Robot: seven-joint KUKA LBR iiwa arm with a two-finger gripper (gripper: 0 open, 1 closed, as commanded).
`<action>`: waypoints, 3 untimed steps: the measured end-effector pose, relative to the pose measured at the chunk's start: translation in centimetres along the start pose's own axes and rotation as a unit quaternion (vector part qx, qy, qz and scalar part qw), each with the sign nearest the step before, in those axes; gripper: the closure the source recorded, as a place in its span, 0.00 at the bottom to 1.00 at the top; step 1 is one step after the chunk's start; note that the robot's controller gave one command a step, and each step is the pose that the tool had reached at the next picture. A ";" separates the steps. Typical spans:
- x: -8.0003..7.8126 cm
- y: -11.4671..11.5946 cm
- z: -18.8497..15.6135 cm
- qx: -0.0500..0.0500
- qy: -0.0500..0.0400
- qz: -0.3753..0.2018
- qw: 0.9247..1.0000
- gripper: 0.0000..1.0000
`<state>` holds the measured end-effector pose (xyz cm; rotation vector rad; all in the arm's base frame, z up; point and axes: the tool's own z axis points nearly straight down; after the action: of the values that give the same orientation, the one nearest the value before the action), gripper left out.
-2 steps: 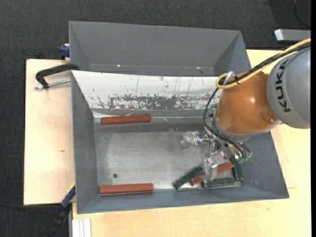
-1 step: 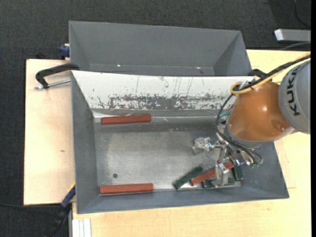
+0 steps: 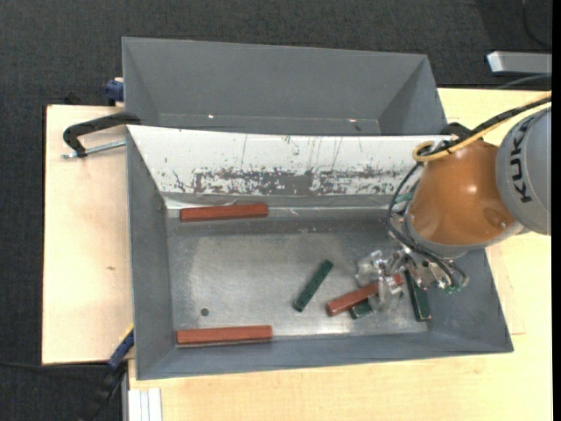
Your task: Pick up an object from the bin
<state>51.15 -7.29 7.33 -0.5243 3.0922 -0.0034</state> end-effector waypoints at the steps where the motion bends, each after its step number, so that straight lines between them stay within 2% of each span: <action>1: 0.0 0.0 0.0 0.000 0.000 0.000 1.000 1.00; 2: 0.1 0.0 -0.3 -0.001 0.001 0.000 1.000 1.00; 3: 0.2 0.2 -2.3 -0.003 0.004 0.000 1.000 1.00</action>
Offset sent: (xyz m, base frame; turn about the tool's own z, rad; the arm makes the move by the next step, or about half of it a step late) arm -0.0001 0.0001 0.0710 0.0000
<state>50.83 -7.14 9.58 -0.5261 3.1012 0.0047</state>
